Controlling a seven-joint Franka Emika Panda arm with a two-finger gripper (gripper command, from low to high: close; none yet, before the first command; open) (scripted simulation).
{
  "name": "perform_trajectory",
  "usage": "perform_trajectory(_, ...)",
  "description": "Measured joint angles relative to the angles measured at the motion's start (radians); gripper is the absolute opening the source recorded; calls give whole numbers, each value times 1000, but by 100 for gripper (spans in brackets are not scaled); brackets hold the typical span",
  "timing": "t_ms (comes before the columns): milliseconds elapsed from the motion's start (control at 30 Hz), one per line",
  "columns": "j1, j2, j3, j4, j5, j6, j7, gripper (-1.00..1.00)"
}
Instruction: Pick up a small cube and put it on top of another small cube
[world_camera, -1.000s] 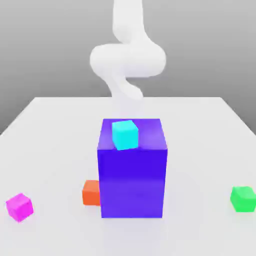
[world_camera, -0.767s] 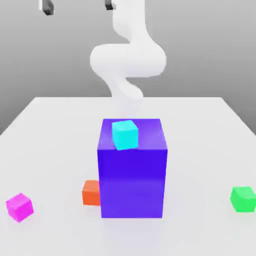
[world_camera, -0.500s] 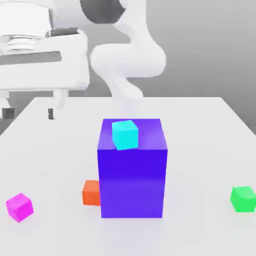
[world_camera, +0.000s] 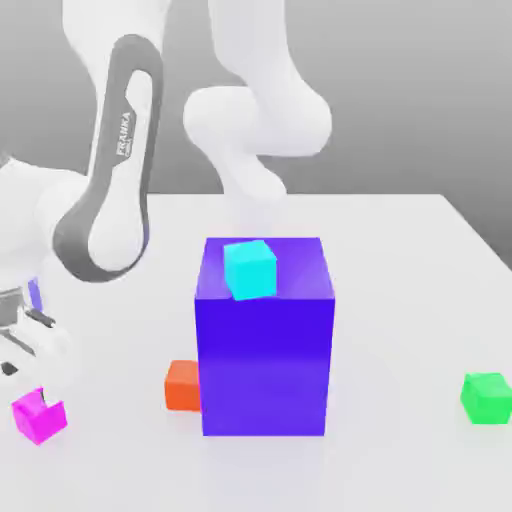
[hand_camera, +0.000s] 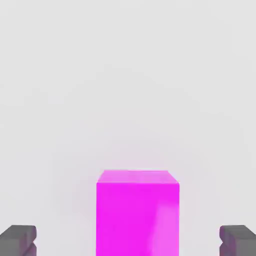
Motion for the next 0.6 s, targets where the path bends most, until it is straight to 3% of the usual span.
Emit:
perform_trajectory(33,-26,36,30,9,24,28,-19,0)
perform_trajectory(67,-38,55,46,13,37,41,-29,-100)
perform_trajectory(300,-36,50,43,12,32,38,-25,-100)
perform_trajectory(467,36,-105,-57,-26,-96,-76,77,-100)
perform_trajectory(600,125,-110,-40,0,-122,-99,204,-100)
